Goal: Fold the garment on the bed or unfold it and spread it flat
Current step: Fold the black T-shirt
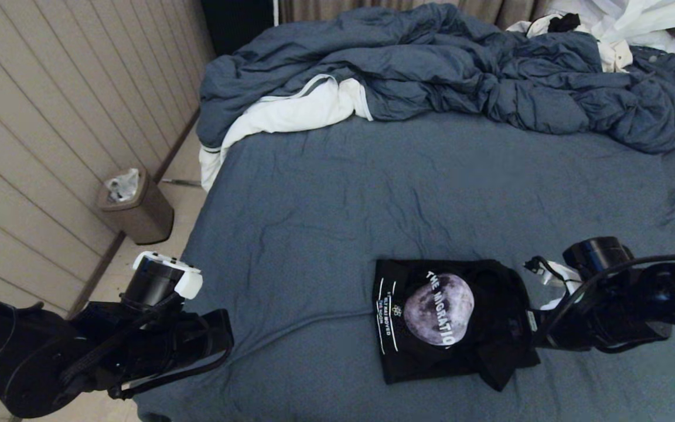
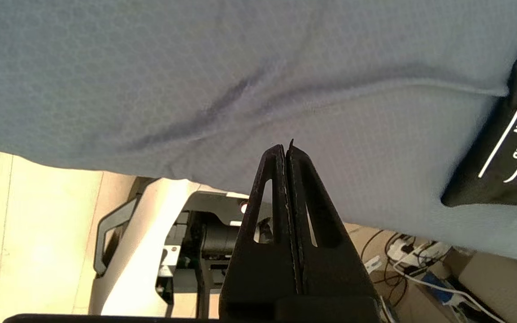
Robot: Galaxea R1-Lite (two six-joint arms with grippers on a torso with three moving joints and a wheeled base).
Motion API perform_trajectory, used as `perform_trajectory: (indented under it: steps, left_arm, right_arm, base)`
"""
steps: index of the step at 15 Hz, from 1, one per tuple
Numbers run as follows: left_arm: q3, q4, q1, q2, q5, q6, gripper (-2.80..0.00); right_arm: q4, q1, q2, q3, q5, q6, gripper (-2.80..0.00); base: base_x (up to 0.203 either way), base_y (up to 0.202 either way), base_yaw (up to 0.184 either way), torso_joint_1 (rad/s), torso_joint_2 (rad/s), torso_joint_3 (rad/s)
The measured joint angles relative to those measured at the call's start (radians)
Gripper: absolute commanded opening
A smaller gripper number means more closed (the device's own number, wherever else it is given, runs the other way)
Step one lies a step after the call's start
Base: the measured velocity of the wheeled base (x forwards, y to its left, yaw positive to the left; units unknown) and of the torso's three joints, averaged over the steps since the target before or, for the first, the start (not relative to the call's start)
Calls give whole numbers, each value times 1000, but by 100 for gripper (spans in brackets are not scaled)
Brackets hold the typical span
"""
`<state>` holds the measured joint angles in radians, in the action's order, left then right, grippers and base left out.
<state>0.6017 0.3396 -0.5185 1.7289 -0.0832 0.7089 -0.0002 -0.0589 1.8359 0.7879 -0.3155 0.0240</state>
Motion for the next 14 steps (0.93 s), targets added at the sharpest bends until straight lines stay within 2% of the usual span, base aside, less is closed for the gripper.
perform_trajectory:
  steps: [3,6,7,8,14]
  left_arm:
    - [0,0,-1,1,0,0,-280]
    - [0,0,-2,5,1,0,-280]
    - [0,0,-3,8,1,1,-280]
    - [0,0,-6,12,1,1,-280]
    - [3,0,-11,25,-1,9,-280]
  right_arm:
    - [-84,7,58,5,7,2,0]
    - [-96,12,100,28,9,15,0]
    - [-96,15,106,31,10,16,-251]
    - [-96,22,108,32,15,16,-280]
    - [-93,27,87,19,17,16,-280]
  base:
    - [0,0,0,0,0,0]
    - [0,0,0,0,0,0]
    - [0,0,0,0,0,0]
    - [0,0,0,0,0,0]
    - [0,0,0,0,0,0]
